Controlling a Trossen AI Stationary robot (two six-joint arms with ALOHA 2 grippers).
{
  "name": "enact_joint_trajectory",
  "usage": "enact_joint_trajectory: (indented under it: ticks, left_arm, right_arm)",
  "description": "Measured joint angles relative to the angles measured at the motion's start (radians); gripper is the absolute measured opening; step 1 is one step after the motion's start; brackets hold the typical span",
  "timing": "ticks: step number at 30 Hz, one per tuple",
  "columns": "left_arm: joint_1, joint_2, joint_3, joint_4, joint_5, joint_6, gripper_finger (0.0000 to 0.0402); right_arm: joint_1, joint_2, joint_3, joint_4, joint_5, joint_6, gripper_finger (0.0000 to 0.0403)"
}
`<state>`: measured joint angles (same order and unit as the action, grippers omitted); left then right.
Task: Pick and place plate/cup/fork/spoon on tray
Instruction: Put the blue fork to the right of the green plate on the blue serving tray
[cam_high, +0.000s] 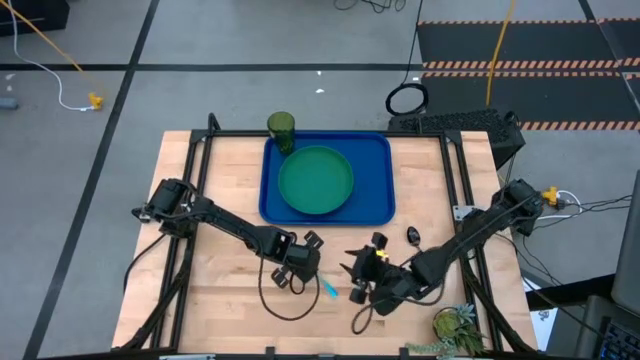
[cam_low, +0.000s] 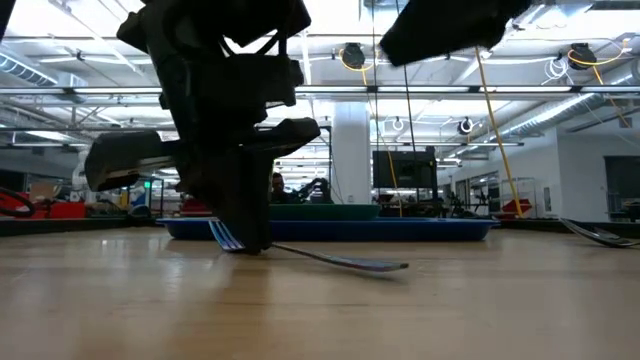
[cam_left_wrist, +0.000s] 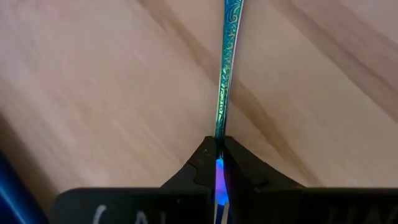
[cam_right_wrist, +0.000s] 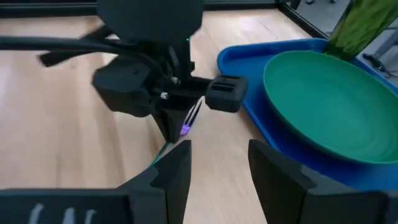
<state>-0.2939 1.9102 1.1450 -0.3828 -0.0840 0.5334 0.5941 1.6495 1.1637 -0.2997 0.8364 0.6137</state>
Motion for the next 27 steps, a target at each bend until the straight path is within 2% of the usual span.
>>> enact_joint_trajectory:
  ticks: [6,9,14,19,27]
  left_arm:
    - [0.010,-0.008,0.000,0.020,-0.031,-0.070,0.0008]
    - [0.020,-0.008,0.000,0.026,-0.084,-0.102,0.0014]
    - [0.035,-0.008,0.000,0.034,-0.153,-0.167,0.0008]
    - [0.037,-0.025,0.002,0.063,-0.179,-0.201,0.0013]
    - [0.031,-0.036,0.026,0.068,-0.192,-0.199,0.0008]
  right_arm:
    - [-0.036,0.075,0.000,0.057,-0.017,-0.031,0.0153]
    - [-0.053,0.101,0.000,0.067,-0.031,-0.044,0.0153]
    - [-0.077,0.155,0.000,0.138,-0.131,-0.131,0.0155]
    - [-0.094,0.214,0.000,0.211,-0.135,-0.154,0.0174]
    - [-0.144,0.272,0.000,0.214,-0.133,-0.130,0.0195]
